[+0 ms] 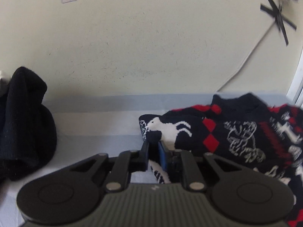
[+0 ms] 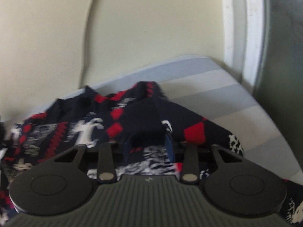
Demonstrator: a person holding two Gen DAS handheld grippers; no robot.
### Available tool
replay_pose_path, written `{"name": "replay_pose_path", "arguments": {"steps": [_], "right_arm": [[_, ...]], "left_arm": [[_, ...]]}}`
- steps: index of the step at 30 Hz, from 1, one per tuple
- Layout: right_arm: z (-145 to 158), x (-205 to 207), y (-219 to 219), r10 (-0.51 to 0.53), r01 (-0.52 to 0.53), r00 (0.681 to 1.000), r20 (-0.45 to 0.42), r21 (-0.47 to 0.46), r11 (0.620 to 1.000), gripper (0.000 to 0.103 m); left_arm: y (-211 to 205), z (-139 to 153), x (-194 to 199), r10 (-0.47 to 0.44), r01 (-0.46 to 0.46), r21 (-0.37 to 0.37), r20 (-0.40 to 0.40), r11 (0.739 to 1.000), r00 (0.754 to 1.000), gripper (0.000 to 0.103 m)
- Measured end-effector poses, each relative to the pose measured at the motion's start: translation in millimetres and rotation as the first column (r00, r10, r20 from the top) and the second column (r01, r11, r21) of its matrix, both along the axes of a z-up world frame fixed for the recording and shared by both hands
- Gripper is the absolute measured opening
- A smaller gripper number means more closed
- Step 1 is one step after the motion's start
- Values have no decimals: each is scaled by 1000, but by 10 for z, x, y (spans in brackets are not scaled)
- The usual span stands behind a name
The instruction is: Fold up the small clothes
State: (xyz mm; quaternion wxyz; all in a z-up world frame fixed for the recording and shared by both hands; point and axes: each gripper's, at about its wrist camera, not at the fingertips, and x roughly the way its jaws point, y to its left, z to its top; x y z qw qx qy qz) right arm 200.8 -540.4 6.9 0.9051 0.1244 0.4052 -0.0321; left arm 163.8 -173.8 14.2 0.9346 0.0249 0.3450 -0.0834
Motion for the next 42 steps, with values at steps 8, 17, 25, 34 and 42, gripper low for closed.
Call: {"name": "replay_pose_path", "arguments": {"steps": [8, 17, 25, 34, 42], "right_arm": [[639, -845, -484, -166, 147, 963, 213, 100, 984, 39], [465, -2575, -923, -501, 431, 859, 105, 378, 819, 42], [16, -2752, -1065, -737, 597, 675, 8, 581, 554, 39], [422, -2003, -925, -703, 571, 700, 127, 493, 657, 8], [1684, -458, 1018, -54, 28, 887, 459, 64, 998, 8]], "left_arm": [[205, 54, -447, 21, -13, -99, 80, 995, 997, 41], [46, 263, -673, -159, 189, -304, 120, 934, 980, 47], [44, -26, -506, -199, 185, -329, -8, 926, 980, 48], [245, 99, -603, -159, 182, -392, 91, 902, 983, 54], [791, 231, -501, -31, 107, -560, 142, 821, 989, 63]]}}
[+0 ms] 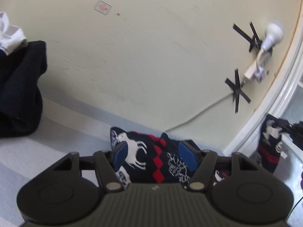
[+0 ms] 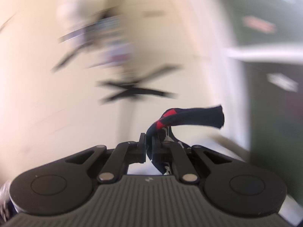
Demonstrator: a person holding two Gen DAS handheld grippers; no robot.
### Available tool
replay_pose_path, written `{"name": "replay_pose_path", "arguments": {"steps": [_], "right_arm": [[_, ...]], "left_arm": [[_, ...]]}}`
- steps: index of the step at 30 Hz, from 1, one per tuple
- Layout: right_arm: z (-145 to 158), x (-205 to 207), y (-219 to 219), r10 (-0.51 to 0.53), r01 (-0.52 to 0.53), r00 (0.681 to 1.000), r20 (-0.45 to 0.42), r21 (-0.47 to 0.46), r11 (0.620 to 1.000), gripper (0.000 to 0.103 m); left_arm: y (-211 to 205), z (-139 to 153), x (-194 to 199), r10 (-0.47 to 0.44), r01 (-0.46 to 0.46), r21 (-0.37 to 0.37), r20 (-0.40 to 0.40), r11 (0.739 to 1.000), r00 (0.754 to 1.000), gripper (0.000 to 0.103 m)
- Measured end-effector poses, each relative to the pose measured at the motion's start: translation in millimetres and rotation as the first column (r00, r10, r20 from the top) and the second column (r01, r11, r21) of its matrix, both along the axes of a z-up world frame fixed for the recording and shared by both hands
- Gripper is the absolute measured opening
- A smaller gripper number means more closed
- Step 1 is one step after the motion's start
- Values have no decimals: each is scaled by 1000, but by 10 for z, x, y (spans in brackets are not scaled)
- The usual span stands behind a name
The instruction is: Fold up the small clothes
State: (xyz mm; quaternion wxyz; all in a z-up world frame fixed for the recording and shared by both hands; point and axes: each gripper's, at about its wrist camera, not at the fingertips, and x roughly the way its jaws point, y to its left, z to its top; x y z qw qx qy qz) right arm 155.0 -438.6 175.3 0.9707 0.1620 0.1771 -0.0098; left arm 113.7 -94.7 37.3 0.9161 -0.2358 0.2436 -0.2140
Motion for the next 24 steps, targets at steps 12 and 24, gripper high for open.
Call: {"name": "replay_pose_path", "arguments": {"steps": [12, 24], "right_arm": [[-1022, 413, 1404, 509, -536, 825, -245, -54, 842, 37], [-1626, 835, -494, -15, 64, 890, -456, 92, 994, 20]], "left_arm": [[-85, -158, 204, -35, 37, 25, -90, 999, 995, 72], [-296, -326, 327, -7, 39, 168, -183, 985, 983, 59]]}}
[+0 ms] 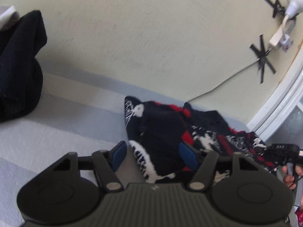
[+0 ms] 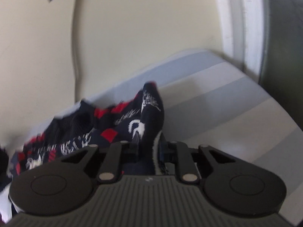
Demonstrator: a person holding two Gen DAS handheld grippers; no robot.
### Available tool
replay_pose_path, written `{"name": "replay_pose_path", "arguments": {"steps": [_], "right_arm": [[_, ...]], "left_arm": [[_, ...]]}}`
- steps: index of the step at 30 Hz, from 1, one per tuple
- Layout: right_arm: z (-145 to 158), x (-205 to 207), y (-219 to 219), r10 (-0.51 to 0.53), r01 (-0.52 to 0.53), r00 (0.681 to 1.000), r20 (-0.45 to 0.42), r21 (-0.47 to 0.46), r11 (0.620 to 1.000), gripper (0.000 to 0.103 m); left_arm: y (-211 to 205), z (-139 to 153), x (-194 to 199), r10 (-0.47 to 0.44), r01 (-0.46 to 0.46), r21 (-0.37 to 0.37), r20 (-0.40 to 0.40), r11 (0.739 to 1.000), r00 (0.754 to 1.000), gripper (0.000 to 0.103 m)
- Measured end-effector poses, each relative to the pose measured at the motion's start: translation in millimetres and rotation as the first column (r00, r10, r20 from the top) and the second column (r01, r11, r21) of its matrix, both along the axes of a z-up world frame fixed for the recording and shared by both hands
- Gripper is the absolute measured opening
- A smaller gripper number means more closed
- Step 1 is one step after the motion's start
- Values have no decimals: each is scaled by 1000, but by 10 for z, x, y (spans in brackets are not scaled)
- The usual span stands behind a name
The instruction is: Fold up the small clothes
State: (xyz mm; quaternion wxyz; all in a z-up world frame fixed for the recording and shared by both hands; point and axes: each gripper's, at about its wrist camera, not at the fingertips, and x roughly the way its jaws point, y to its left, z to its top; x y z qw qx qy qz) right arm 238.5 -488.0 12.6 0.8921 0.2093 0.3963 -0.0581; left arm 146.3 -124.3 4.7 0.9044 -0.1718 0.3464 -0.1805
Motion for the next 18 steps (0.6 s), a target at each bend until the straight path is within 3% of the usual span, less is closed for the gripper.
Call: {"name": "replay_pose_path", "arguments": {"steps": [1, 3, 7, 8, 12, 15, 18], "right_arm": [[-6, 9, -48, -29, 29, 1000, 11, 16, 999, 20], [21, 17, 59, -30, 30, 999, 24, -38, 999, 21], [329, -305, 239, 16, -6, 997, 75, -128, 992, 51], [432, -440, 246, 33, -20, 994, 107, -117, 993, 50], [927, -1213, 152, 53, -39, 964, 259, -58, 998, 50], [1430, -1984, -21, 22, 19, 919, 393, -100, 995, 50], [1917, -2840, -266, -18, 115, 870, 492, -168, 979, 50]], "left_arm": [[13, -4, 3, 9, -9, -4, -1, 1000, 1000, 59], [46, -14, 4, 10, -10, -19, -4, 1000, 1000, 60], [81, -25, 1, 14, -14, -34, -5, 999, 1000, 61], [76, -17, 2, 19, -19, -35, -4, 999, 1000, 64], [120, -6, -23, 57, -57, -50, 3, 997, 998, 72], [147, -2, -52, 50, -51, -54, -14, 997, 999, 73], [137, 52, -311, 13, -13, 6, -4, 1000, 1000, 73]]}}
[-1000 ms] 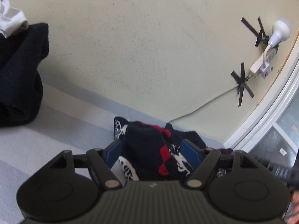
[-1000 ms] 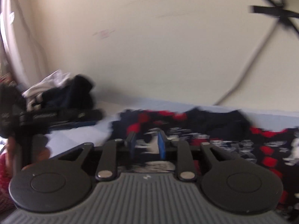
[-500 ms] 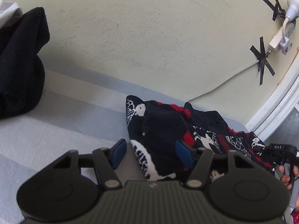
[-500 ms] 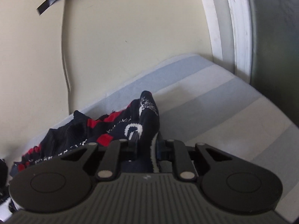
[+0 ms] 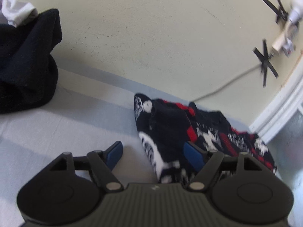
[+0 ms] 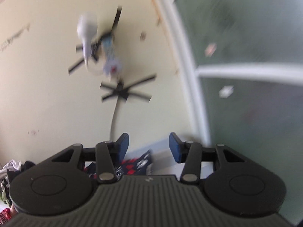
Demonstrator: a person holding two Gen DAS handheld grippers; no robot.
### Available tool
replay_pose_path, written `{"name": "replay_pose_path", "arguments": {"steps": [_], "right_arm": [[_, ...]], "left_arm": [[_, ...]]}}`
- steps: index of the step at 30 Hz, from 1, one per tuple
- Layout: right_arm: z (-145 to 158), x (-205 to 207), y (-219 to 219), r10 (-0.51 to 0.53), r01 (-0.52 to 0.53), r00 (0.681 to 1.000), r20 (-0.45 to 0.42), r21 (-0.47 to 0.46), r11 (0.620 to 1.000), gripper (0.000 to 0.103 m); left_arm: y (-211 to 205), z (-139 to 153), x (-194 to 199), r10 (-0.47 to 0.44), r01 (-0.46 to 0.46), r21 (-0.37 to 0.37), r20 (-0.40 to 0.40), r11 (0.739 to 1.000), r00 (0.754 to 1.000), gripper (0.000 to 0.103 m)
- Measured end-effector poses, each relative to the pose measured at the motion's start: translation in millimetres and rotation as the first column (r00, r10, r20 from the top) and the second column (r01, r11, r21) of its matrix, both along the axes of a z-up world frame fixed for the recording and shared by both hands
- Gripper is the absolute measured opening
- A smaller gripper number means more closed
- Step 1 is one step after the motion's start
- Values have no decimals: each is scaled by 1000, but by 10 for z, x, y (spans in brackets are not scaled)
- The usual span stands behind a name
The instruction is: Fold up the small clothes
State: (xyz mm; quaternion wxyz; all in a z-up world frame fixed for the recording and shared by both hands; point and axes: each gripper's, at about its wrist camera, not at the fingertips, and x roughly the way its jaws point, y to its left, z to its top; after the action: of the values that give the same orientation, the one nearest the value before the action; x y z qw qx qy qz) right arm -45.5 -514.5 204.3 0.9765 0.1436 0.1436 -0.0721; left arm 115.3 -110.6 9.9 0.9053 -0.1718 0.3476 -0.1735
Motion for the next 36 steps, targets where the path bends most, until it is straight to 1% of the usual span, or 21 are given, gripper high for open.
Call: {"name": "replay_pose_path", "arguments": {"steps": [2, 4, 6, 7, 8, 9, 11, 14, 16, 19, 20, 21, 22, 23, 24, 25, 26, 28, 32, 34, 36], "right_arm": [[218, -548, -142, -48, 49, 999, 14, -69, 996, 51], [285, -964, -257, -46, 43, 998, -34, -95, 995, 51], [135, -1229, -307, -13, 4, 993, -116, -75, 997, 53], [-55, -1294, -301, 20, -28, 986, -166, -46, 999, 53], [-226, -1322, -286, 48, -53, 977, -209, -17, 998, 53], [-488, -1306, -232, 91, -88, 962, -258, 22, 996, 52], [-978, -1222, -85, 187, -162, 923, -336, 102, 982, 51], [-1498, -1131, 117, 306, -239, 880, -363, 219, 946, 50], [-1696, -1053, 192, 344, -262, 863, -369, 254, 931, 50], [-1832, -927, 216, 376, -272, 847, -376, 300, 914, 48], [-1861, -962, 201, 392, -282, 840, -375, 316, 906, 44], [-1889, -938, 207, 403, -286, 833, -378, 329, 900, 39], [-1903, -949, 207, 419, -296, 823, -384, 341, 892, 29], [-1909, -984, 208, 421, -300, 822, -383, 338, 892, 25], [-1902, -1020, 203, 421, -306, 825, -378, 328, 894, 20], [-1887, -1050, 179, 431, -312, 820, -377, 337, 888, 7], [-1899, -1037, 169, 442, -313, 816, -373, 358, 880, 7], [-1815, -1141, 79, 459, -326, 825, -329, 387, 863, 7], [-1618, -1215, -92, 445, -332, 875, -191, 430, 839, 7], [-1526, -1189, -185, 424, -322, 894, -147, 446, 835, 7], [-1453, -1103, -254, 413, -320, 903, -118, 455, 831, 7]], "left_arm": [[51, 58, -320, -69, 69, -16, 10, 997, 998, 73], [125, 137, -674, -135, 136, -38, 16, 990, 991, 74], [206, 220, -1091, -204, 205, -39, 27, 978, 979, 74], [235, 245, -1282, -231, 232, -32, 26, 972, 973, 74], [258, 267, -1488, -260, 260, -30, 19, 965, 965, 74], [281, 256, -1641, -282, 282, -33, 9, 959, 960, 73], [331, 220, -1934, -311, 310, -40, -19, 950, 950, 71], [369, 170, -2293, -316, 316, 0, -52, 949, 947, 71], [383, 140, -2454, -296, 300, 54, -77, 952, 952, 69], [380, 59, -2582, -295, 306, 64, -144, 950, 945, 64], [373, 66, -2661, -292, 303, 72, -133, 950, 947, 63], [344, 57, -2697, -307, 319, 67, -145, 945, 941, 57], [308, 53, -2729, -318, 330, 70, -147, 941, 937, 54], [274, 49, -2752, -326, 340, 81, -149, 937, 934, 37], [242, 29, -2759, -342, 359, 84, -166, 930, 925, 15], [223, 5, -2744, -345, 364, 82, -181, 928, 921, 12], [223, 4, -2737, -344, 362, 77, -182, 929, 921, 11], [254, 26, -2716, -349, 364, 56, -182, 930, 919, 10], [424, 177, -2665, -347, 337, -86, -136, 937, 928, 10], [484, 267, -2602, -335, 317, -156, -107, 936, 936, 10], [526, 343, -2498, -317, 295, -208, -86, 933, 944, 10]]}}
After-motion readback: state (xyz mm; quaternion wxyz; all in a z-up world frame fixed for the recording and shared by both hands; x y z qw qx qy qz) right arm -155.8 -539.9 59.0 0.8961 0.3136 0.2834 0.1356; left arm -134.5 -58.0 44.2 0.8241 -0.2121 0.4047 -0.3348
